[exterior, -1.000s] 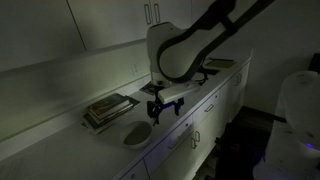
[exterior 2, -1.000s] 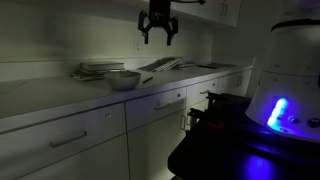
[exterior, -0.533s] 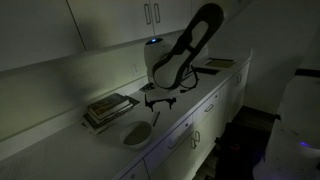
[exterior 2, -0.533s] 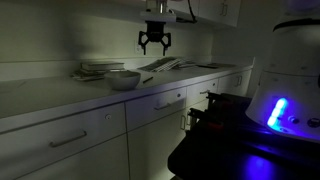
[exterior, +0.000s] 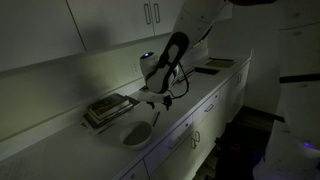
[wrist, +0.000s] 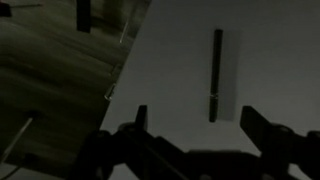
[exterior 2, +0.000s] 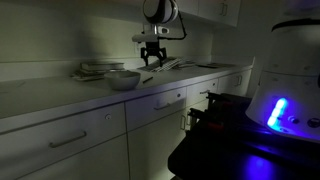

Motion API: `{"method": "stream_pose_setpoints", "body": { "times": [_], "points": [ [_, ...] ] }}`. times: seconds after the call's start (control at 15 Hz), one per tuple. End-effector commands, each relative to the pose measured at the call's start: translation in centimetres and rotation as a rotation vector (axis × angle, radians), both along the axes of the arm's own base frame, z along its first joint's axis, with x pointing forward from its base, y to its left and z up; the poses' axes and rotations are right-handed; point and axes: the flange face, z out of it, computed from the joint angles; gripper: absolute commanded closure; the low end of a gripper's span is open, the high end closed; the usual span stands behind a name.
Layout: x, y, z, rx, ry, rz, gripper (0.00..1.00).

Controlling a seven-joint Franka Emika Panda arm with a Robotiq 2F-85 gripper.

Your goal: Place the black object in the bowl

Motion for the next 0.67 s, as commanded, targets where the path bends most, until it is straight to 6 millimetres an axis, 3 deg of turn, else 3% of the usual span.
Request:
{"method": "stream_pose_setpoints", "body": {
  "times": [0.0,0.27,0.6],
  "points": [
    [2.9,0.2,-2.5,0.011,0.043,-0.109,0.0],
    [5.6,1.1,-4.8,0.06,0.063,-0.102,0.02],
    [7.2,0.7,-5.9,0.068,0.071,-0.108,0.29]
  ]
}}
